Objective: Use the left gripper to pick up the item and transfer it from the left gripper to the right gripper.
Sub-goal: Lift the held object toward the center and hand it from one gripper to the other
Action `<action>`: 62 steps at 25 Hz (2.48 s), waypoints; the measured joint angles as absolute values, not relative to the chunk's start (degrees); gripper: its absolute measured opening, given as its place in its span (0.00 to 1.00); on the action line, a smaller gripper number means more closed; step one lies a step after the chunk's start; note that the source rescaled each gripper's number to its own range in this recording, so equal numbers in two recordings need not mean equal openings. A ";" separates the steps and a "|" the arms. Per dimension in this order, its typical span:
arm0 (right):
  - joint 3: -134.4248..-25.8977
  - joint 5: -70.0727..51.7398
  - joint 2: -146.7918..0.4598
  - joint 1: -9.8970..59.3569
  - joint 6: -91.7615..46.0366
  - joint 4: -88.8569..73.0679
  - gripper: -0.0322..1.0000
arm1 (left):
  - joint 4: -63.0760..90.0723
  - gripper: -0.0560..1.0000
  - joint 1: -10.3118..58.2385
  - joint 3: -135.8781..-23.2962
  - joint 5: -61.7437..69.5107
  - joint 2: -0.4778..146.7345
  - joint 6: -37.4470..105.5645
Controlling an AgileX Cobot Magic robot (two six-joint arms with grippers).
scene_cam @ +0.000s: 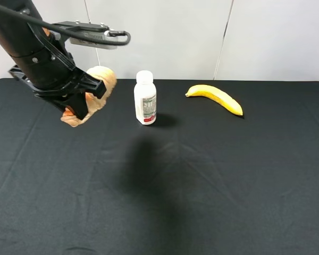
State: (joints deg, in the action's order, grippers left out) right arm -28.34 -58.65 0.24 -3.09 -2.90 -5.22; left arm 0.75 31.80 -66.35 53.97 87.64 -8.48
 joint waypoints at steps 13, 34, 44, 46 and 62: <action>-28.34 -58.65 0.24 -3.09 -2.90 -5.29 1.00 | 9.38 0.08 31.80 -66.35 54.07 87.64 26.70; -28.40 -58.65 -0.35 -3.09 2.44 -6.81 1.00 | 13.58 0.07 44.40 -66.35 48.89 92.19 55.86; -29.03 -57.12 -24.52 -3.09 -8.20 -36.09 1.00 | 12.91 0.07 47.40 -66.35 44.56 92.32 55.08; -29.09 -56.57 -26.51 -3.09 -11.15 -39.18 1.00 | 12.91 0.07 47.40 -66.35 44.56 92.32 55.11; -29.15 -53.12 -52.29 2.76 -42.62 -61.34 1.00 | 12.91 0.07 47.40 -66.35 43.16 92.32 55.07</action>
